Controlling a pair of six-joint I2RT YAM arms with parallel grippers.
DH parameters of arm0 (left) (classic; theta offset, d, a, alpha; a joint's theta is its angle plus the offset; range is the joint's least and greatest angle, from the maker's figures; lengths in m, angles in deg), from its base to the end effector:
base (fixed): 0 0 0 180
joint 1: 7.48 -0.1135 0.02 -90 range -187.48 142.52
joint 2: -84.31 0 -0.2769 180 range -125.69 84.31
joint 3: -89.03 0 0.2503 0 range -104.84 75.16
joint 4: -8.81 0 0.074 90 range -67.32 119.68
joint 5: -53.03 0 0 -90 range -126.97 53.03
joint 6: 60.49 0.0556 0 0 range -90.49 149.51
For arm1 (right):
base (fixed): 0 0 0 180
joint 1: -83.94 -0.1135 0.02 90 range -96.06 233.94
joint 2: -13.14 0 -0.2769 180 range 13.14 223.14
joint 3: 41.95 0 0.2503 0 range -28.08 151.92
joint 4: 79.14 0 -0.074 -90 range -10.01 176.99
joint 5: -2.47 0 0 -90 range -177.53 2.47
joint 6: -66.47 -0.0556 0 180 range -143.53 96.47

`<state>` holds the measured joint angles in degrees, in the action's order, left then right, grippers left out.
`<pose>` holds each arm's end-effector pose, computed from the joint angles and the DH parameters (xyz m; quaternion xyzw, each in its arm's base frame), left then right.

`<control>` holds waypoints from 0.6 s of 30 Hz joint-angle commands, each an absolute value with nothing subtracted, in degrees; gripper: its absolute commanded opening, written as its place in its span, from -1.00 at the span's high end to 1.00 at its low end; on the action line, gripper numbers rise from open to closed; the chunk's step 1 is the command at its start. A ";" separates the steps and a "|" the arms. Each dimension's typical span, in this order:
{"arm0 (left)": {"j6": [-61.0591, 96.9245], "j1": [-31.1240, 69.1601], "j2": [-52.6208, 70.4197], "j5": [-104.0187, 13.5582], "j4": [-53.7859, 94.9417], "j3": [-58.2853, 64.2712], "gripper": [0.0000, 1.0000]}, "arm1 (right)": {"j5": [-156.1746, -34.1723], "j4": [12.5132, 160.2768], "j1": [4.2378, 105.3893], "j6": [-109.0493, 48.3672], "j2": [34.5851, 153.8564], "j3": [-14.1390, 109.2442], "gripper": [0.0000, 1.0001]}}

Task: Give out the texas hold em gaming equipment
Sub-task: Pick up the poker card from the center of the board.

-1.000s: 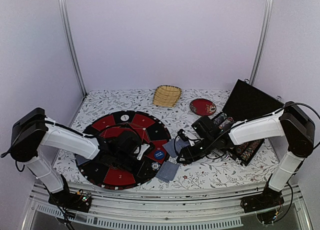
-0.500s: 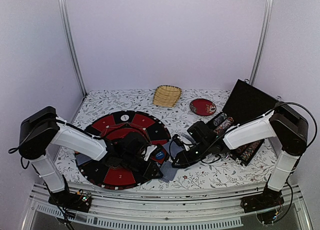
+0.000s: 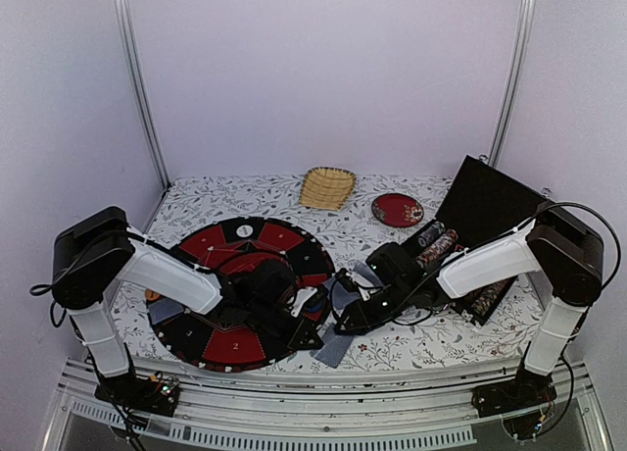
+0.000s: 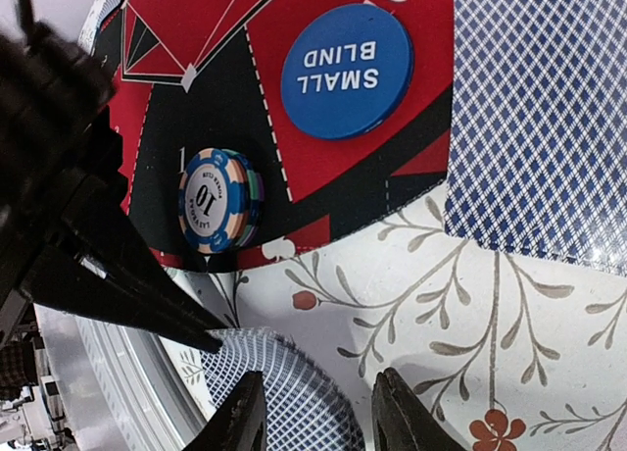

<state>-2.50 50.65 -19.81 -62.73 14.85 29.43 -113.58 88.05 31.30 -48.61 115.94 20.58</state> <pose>0.1616 -0.3056 0.1107 0.2806 0.8769 -0.3811 0.0837 0.1910 0.2905 0.1226 -0.2894 0.8805 0.3600 0.1061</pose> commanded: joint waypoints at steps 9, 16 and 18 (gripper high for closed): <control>6.18 51.01 -6.14 -57.64 31.45 28.69 1.00 | -104.42 69.95 33.56 -45.54 100.91 28.33 0.05; 8.38 42.47 5.15 -50.49 44.48 27.06 1.00 | -104.17 66.54 41.76 -33.76 109.27 40.28 -0.17; 8.27 38.46 7.81 -49.14 46.25 26.49 1.00 | -104.40 63.67 42.40 -29.49 115.39 46.62 -0.22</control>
